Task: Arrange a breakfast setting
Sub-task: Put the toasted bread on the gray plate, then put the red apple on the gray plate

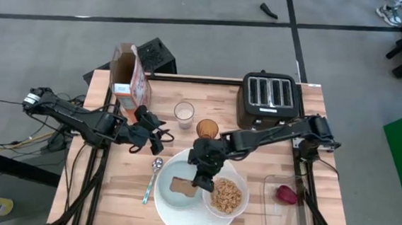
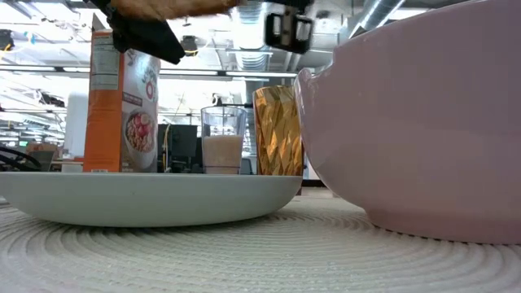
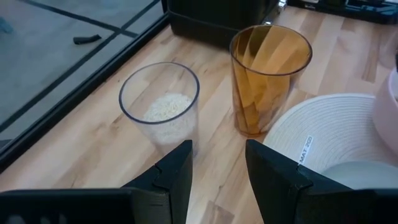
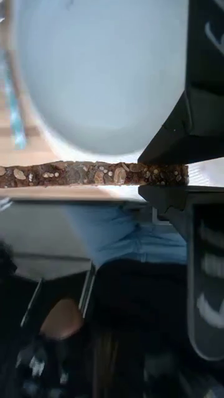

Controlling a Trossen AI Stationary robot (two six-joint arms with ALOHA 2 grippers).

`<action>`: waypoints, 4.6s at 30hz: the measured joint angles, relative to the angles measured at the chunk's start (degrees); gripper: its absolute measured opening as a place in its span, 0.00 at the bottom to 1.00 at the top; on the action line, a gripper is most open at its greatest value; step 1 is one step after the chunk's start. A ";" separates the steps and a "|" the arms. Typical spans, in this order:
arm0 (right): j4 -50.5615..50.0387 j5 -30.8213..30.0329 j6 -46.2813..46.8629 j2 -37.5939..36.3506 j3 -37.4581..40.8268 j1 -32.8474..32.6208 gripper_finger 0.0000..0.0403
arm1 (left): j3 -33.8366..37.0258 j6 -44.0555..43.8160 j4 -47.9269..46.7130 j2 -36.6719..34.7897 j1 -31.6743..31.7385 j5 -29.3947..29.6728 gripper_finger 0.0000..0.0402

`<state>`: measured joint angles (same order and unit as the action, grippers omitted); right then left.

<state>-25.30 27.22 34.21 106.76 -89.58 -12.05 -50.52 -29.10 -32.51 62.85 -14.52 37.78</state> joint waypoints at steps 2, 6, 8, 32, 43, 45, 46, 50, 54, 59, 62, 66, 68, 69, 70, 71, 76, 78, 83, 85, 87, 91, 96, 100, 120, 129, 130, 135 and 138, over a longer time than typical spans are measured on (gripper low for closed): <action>0.88 1.70 -1.12 0.47 -0.10 0.74 0.16 | 0.00 0.00 0.02 0.00 0.00 0.00 0.34; 1.17 2.80 -3.03 0.47 -0.05 1.80 0.16 | 0.00 -0.04 0.10 0.00 0.00 0.00 0.34; 1.35 2.01 -3.56 0.44 -0.05 2.14 0.16 | 0.00 -0.07 0.09 0.00 0.00 -0.14 0.34; 1.25 -6.61 -4.66 6.41 -0.05 0.24 0.16 | 0.07 -2.20 -0.45 0.02 0.00 -0.52 0.34; 1.94 0.15 -4.79 11.87 -0.05 0.41 0.16 | 0.07 -2.19 -1.02 0.04 0.02 -0.47 0.34; 2.29 1.05 -4.41 12.48 0.06 0.41 0.16 | 0.07 -2.19 -1.02 0.04 0.02 -0.49 0.34; 2.88 1.33 -4.36 12.58 -0.05 0.42 0.16 | 0.07 -2.19 -1.04 0.04 0.02 -0.53 0.34; 2.20 1.47 -4.28 12.59 -0.05 0.52 0.16 | 0.07 -2.19 -1.03 0.04 0.02 -0.98 0.34; 1.53 1.59 -4.27 12.59 -0.03 0.94 0.16 | 0.07 -2.19 -1.11 0.04 0.02 -1.03 0.34; 0.98 1.59 -5.77 12.59 -0.05 0.87 0.16 | 0.07 -2.19 -1.02 0.04 0.01 -1.01 0.34; 0.50 1.57 -8.23 12.59 -0.03 0.45 0.17 | 0.07 -2.19 -1.03 0.04 0.02 -1.01 0.34; 0.51 1.57 -9.17 12.59 -0.03 0.39 0.22 | 0.07 -2.19 -1.03 0.04 0.02 -0.98 0.34; 0.51 1.49 -9.21 12.59 -0.03 0.45 0.25 | 0.07 -2.10 -1.01 0.04 0.02 -1.00 0.34; 0.51 1.48 -9.21 12.59 -0.03 0.46 0.26 | 0.07 -2.10 -1.02 0.04 0.02 -0.98 0.34; 0.51 1.44 -9.20 12.59 -0.03 0.57 0.28 | 0.07 -2.09 -1.03 0.04 0.02 -0.98 0.34; 0.51 1.40 -9.20 12.59 -0.04 0.68 0.29 | 0.07 -2.03 -1.02 0.04 0.02 -0.98 0.34; 0.51 1.36 -9.21 12.50 -0.03 1.07 0.37 | 0.07 -1.99 -1.03 0.04 0.02 -0.98 0.34; 0.50 1.24 -9.21 12.23 -0.04 1.15 0.39 | 0.07 -1.99 -1.02 0.04 0.02 -0.98 0.34; -0.62 1.24 -9.19 11.10 0.04 1.33 0.46 | 0.07 -1.99 -1.03 0.04 0.02 -0.98 0.34; 0.24 1.42 -9.21 10.43 -0.12 1.33 0.48 | 0.07 -1.98 -1.05 0.04 0.02 -0.98 0.34; -0.63 1.44 -9.21 9.17 -0.10 1.33 0.50 | 0.07 -1.97 -1.11 0.04 0.01 -0.98 0.34; -2.09 1.42 -9.21 7.04 -0.10 1.33 0.54 | 0.07 -1.97 -1.18 0.04 0.02 -0.98 0.34; -5.96 1.38 -9.18 3.39 -0.14 1.33 0.57 | 0.04 -1.97 -1.29 0.02 0.02 -0.96 0.34; -10.14 1.12 -8.44 1.62 -0.02 1.40 0.58 | 0.00 -1.97 -1.36 0.04 0.01 -0.95 0.34; -29.64 3.41 4.40 -3.40 -0.05 -2.34 0.56 | 0.00 -1.31 -1.49 0.02 0.02 -0.39 0.34; -38.15 -5.75 14.25 -4.90 -0.05 -10.77 0.55 | 0.00 -0.46 -1.49 0.02 0.02 -0.38 0.34; -39.05 -6.77 15.72 -5.11 -0.03 -11.84 0.55 | 0.00 -0.25 -1.44 0.02 0.02 -0.35 0.34; -40.09 -12.44 24.32 -6.64 -0.03 -16.20 0.55 | 0.00 0.58 -1.44 0.02 0.01 -0.37 0.34; -42.08 -17.72 30.08 -8.23 -0.03 -18.69 0.55 | 0.00 0.61 -1.42 0.02 0.02 -0.39 0.34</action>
<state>-67.38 9.50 64.29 98.53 -89.60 -30.75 -50.52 -28.49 -33.93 62.87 -14.50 37.39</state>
